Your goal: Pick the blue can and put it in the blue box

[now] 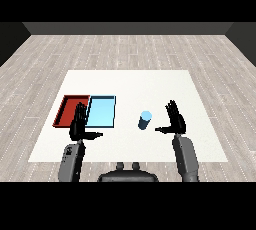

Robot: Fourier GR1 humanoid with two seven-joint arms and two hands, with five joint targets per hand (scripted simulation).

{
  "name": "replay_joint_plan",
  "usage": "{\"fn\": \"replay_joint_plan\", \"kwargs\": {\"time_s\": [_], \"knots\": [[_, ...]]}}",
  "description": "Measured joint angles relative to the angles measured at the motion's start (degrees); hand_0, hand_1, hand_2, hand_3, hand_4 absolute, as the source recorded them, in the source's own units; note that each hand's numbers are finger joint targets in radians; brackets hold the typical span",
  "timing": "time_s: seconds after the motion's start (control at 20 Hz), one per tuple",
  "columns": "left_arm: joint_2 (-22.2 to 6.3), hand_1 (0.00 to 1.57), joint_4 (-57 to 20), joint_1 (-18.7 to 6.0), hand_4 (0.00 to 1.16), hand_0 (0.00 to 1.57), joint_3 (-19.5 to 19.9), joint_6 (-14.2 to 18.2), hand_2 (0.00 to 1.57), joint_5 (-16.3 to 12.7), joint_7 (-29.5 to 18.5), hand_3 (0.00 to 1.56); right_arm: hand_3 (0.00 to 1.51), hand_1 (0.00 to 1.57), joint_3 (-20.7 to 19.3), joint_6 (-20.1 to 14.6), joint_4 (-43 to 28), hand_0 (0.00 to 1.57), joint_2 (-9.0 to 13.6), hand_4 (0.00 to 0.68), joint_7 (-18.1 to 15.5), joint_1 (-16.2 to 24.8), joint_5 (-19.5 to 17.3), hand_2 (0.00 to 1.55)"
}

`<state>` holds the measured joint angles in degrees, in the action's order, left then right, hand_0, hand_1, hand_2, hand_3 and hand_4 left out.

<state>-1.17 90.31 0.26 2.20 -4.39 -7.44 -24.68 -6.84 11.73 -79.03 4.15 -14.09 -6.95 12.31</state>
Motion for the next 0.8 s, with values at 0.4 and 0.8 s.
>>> {"fn": "replay_joint_plan", "kwargs": {"time_s": [0.4, 0.8], "knots": [[-1.0, 0.00, -1.1, -0.4, 0.00, 0.00, 1.6, -1.2, 0.00, -1.5, -0.7, 0.00, 0.00, 0.00, 0.9, -2.0, 5.6, 0.00, -1.9, 0.000, -0.7, -2.7, -0.2, 0.00], [-1.2, 0.00, 1.1, -0.4, 0.00, 0.00, 2.0, -0.9, 0.00, -2.4, 0.9, 0.00, 0.00, 0.00, 2.7, -3.0, 8.6, 0.00, -3.0, 0.000, -2.2, -2.5, -0.6, 0.00]]}}
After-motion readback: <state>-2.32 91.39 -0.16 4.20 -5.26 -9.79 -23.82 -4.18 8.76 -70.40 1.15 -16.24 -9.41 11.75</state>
